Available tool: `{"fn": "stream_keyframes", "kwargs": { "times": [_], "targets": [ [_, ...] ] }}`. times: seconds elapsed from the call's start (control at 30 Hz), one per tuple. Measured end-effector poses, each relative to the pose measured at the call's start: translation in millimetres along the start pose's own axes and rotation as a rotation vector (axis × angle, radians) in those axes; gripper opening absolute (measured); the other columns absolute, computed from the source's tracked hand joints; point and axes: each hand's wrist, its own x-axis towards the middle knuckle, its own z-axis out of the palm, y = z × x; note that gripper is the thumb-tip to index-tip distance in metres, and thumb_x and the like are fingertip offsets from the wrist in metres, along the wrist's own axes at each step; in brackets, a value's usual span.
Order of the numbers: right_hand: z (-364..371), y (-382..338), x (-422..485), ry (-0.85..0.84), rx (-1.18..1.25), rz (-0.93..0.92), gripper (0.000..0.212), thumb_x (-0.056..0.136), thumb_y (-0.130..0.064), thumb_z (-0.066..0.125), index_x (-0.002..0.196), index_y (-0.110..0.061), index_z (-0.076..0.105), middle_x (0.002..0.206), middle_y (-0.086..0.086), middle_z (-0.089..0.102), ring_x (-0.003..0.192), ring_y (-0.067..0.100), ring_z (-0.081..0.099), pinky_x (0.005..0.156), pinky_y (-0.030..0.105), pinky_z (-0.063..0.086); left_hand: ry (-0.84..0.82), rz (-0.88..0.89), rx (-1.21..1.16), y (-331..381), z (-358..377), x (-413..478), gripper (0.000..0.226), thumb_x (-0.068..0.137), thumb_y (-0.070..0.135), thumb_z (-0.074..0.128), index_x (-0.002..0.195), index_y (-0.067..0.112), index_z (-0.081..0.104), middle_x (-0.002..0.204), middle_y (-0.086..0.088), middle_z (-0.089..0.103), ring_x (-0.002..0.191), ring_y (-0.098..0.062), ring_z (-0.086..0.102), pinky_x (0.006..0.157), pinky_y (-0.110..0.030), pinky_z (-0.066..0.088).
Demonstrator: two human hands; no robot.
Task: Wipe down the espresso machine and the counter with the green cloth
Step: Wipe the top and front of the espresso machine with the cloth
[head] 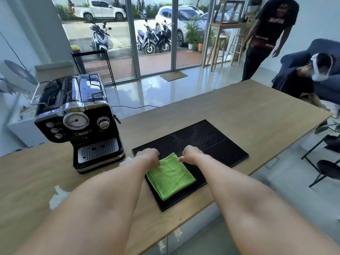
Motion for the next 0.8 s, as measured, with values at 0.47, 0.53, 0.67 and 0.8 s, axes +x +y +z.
{"fn": "stream_keyframes", "kwargs": {
  "times": [0.47,0.53,0.67,0.8],
  "targets": [
    [29,6,-14,-0.065,0.163,0.080,0.037,0.068,-0.042,0.083,0.089,-0.016,0.070,0.092,0.001,0.070,0.088,0.020,0.067,0.079,0.030,0.055,-0.095,-0.177,-0.112,-9,32,3,0.056,0.069,0.057,0.075,0.101,0.014,0.065,0.112,-0.007,0.066,0.102,-0.026,0.063,0.081,-0.034,0.050],
    [25,4,-19,-0.127,0.339,0.049,0.020,0.075,-0.028,0.077,0.080,-0.014,0.064,0.086,0.003,0.066,0.080,0.020,0.065,0.074,0.032,0.055,-0.081,-0.172,-0.131,-10,32,1,0.054,0.067,0.056,0.077,0.100,0.017,0.064,0.113,-0.006,0.062,0.104,-0.026,0.060,0.081,-0.033,0.048],
    [12,1,-34,-0.319,0.806,0.079,0.009,0.080,-0.013,0.061,0.088,-0.012,0.060,0.090,0.013,0.069,0.078,0.029,0.068,0.078,0.044,0.058,-0.056,-0.099,-0.261,-12,31,-2,0.037,0.064,0.041,0.084,0.086,0.025,0.059,0.099,0.003,0.063,0.091,-0.017,0.058,0.071,-0.025,0.043],
    [1,2,-41,-0.393,1.016,0.109,0.039,0.066,-0.017,0.061,0.104,-0.008,0.060,0.092,0.013,0.067,0.079,0.029,0.065,0.086,0.046,0.051,-0.118,-0.039,-0.727,-19,23,-2,0.029,0.069,0.015,0.082,0.074,0.022,0.055,0.080,0.003,0.059,0.075,-0.013,0.056,0.065,-0.025,0.044]
  ]
}}
